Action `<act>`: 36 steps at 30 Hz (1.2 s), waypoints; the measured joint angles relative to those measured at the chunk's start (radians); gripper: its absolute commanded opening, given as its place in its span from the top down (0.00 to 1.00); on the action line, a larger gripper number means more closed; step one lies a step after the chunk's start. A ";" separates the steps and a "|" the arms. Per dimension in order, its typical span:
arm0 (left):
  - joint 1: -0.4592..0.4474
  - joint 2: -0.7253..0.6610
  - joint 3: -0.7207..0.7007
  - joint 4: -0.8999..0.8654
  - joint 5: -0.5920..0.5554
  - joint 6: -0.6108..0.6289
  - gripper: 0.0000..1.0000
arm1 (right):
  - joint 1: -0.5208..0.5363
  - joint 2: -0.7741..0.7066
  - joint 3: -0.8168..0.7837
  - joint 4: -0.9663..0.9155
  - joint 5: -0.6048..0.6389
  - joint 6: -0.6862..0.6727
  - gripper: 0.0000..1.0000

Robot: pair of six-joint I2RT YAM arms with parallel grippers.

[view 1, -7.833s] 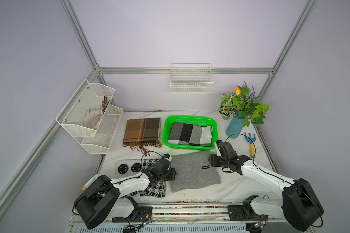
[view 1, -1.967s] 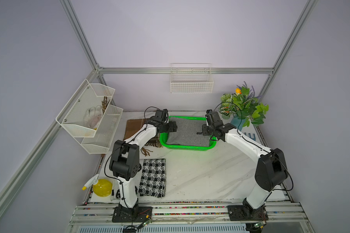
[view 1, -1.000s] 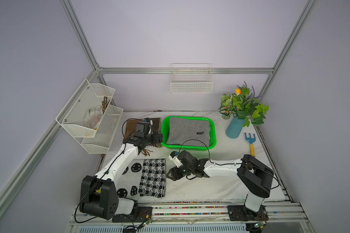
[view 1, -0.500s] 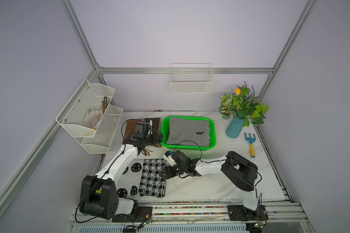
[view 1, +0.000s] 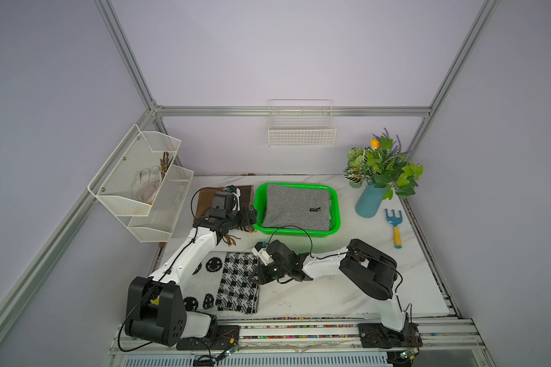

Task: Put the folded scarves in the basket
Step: Move the scarf to the center of the board.

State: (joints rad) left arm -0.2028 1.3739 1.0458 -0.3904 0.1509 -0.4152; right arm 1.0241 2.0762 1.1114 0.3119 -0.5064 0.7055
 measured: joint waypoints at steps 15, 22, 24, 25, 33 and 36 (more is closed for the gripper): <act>0.003 -0.106 -0.111 0.103 0.132 -0.076 0.17 | -0.172 -0.232 -0.297 0.080 -0.007 0.007 1.00; -0.010 -0.128 -0.270 0.200 0.158 -0.124 0.17 | -0.250 -0.479 -0.484 -0.043 0.050 -0.086 1.00; -0.016 -0.139 -0.319 0.206 0.156 -0.136 0.18 | -0.266 -0.549 -0.528 -0.083 0.074 -0.109 1.00; -0.023 -0.140 -0.333 0.206 0.153 -0.143 0.17 | -0.274 -0.580 -0.545 -0.106 0.088 -0.120 1.00; -0.167 -0.124 -0.353 0.175 0.018 -0.113 0.16 | -0.366 -0.764 -0.661 -0.234 0.178 -0.180 1.00; -0.172 -0.142 -0.394 0.181 -0.031 -0.112 0.16 | -0.375 -0.818 -0.691 -0.269 0.218 -0.190 1.00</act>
State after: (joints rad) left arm -0.3744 1.2324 0.6521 -0.2092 0.1204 -0.5270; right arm 0.6487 1.2579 0.4206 0.0425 -0.2882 0.5152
